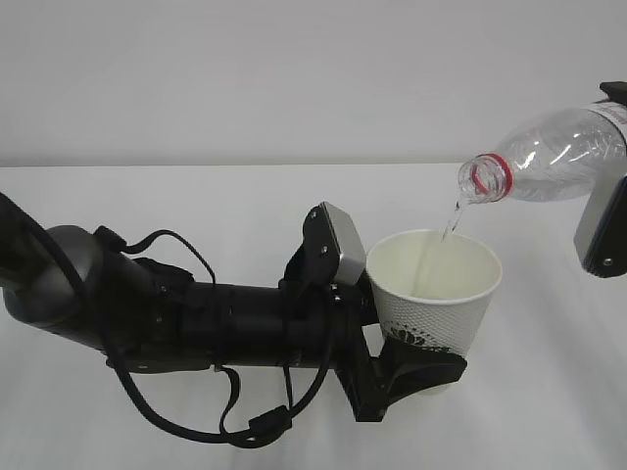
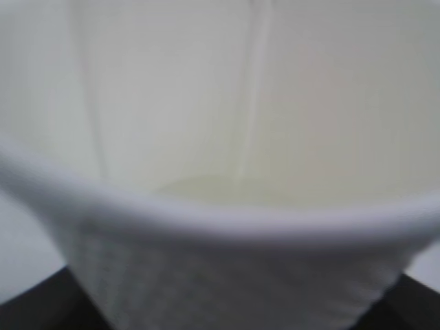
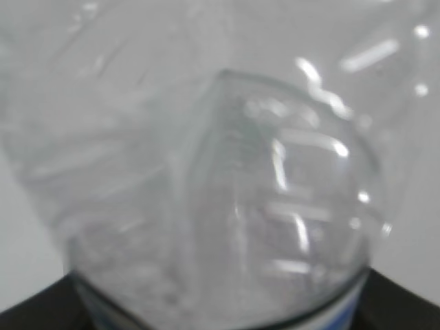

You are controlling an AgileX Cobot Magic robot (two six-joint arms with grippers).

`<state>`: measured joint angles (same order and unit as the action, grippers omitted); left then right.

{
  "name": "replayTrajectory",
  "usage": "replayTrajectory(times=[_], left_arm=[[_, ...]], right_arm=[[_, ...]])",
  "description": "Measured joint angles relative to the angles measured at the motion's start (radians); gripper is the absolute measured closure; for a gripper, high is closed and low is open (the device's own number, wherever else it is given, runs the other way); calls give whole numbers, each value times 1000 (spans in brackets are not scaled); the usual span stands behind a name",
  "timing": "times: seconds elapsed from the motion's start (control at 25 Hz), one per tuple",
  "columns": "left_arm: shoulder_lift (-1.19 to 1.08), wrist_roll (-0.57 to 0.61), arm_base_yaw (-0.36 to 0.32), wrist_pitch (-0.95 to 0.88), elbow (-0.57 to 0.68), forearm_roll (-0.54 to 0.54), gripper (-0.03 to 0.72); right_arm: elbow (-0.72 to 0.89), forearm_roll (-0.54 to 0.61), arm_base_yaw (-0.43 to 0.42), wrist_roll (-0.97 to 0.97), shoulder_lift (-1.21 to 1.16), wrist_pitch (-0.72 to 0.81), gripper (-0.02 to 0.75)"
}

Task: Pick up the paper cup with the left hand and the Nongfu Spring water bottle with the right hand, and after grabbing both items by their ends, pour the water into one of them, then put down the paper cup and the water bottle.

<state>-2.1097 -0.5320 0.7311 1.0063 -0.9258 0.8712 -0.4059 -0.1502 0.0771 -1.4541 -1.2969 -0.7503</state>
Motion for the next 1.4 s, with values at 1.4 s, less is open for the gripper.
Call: replayTrajectory(times=[1.4], left_arm=[[0,0,0,-2,0,0,146]], right_arm=[[0,0,0,0,0,-27,297]])
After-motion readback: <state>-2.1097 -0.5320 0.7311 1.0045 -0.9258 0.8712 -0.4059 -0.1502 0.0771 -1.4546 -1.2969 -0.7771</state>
